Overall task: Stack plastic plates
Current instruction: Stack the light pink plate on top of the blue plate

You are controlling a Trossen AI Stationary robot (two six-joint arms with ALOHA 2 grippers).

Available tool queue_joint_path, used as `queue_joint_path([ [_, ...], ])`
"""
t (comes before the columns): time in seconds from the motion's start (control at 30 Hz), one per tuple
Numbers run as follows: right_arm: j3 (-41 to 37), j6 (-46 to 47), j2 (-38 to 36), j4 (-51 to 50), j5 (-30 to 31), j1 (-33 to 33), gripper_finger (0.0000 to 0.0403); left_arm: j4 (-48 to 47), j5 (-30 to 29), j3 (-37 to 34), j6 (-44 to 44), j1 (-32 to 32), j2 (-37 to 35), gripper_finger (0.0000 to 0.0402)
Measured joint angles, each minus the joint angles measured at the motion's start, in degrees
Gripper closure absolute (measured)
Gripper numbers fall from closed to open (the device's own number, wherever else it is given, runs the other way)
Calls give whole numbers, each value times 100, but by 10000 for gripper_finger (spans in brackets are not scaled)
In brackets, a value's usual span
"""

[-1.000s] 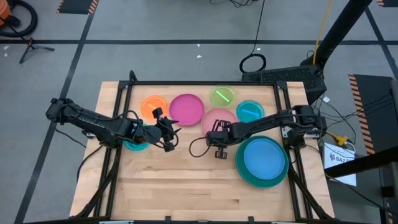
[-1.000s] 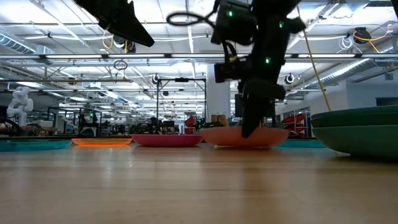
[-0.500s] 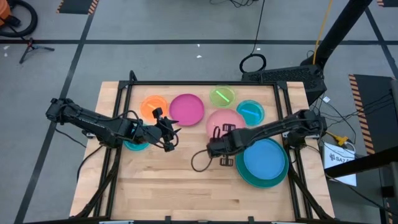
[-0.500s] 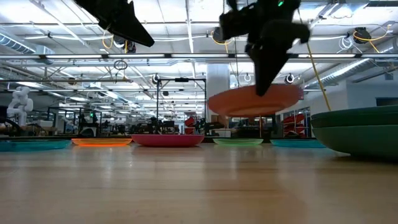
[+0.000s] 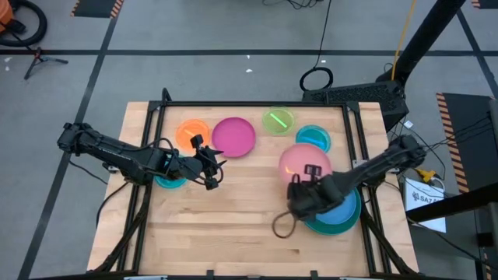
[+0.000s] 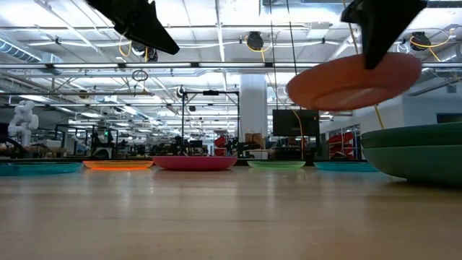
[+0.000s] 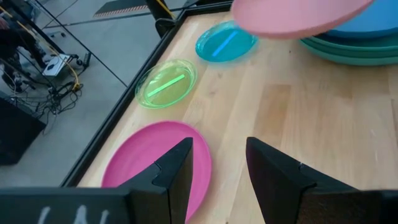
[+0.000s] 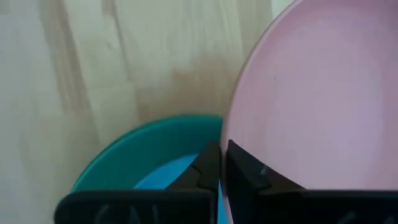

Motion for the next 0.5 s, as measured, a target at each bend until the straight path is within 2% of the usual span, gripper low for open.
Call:
queue_joint_path([
  [0.23,-617,1253,-648,-20,2,841,397,4,0,-1,-47,2,0,247],
  [0.5,-1234,2322,-810,-5,-293,1554,397,2,0,0,-47,2,0,247],
])
